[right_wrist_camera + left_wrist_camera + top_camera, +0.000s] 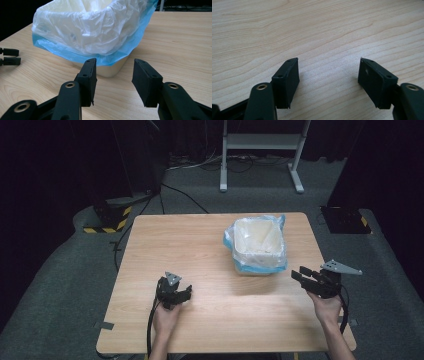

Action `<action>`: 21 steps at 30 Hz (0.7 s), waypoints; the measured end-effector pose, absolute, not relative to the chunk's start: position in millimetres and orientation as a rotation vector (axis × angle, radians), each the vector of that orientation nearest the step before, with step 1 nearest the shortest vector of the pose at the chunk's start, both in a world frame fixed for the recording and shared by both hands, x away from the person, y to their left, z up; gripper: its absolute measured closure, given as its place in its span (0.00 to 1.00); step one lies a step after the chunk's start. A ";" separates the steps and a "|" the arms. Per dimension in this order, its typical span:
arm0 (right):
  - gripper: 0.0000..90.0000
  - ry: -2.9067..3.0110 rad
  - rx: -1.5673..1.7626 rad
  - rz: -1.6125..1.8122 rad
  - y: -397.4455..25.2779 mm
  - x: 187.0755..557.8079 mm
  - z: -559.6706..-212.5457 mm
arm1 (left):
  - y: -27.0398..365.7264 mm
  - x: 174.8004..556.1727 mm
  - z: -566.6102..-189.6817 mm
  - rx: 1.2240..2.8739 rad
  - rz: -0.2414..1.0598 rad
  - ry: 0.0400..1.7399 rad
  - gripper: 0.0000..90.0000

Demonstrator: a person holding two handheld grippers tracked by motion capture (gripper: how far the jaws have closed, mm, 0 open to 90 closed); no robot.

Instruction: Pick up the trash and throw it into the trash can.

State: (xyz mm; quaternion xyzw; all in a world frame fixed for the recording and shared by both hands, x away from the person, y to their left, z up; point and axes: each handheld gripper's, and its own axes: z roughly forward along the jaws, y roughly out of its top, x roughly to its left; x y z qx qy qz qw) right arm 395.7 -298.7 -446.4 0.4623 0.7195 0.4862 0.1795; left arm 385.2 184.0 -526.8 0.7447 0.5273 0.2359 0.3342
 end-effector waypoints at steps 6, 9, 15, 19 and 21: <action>0.60 2.039 1.311 1.348 -297.2 396.2 -454.2 | 183.9 385.2 -526.8 1.943 0.617 1.377 0.37; 0.60 2.039 1.323 1.332 -296.9 396.8 -459.5 | 183.9 385.2 -526.8 1.943 0.617 1.377 0.37; 0.60 2.045 1.334 1.310 -296.0 397.3 -466.7 | 183.9 385.2 -526.8 1.943 0.618 1.377 0.37; 0.60 2.051 1.343 1.301 -295.0 398.2 -472.3 | 183.9 385.2 -526.8 1.943 0.617 1.377 0.37; 0.60 2.056 1.349 1.289 -294.0 398.8 -475.5 | 183.9 385.2 -526.8 1.943 0.617 1.377 0.37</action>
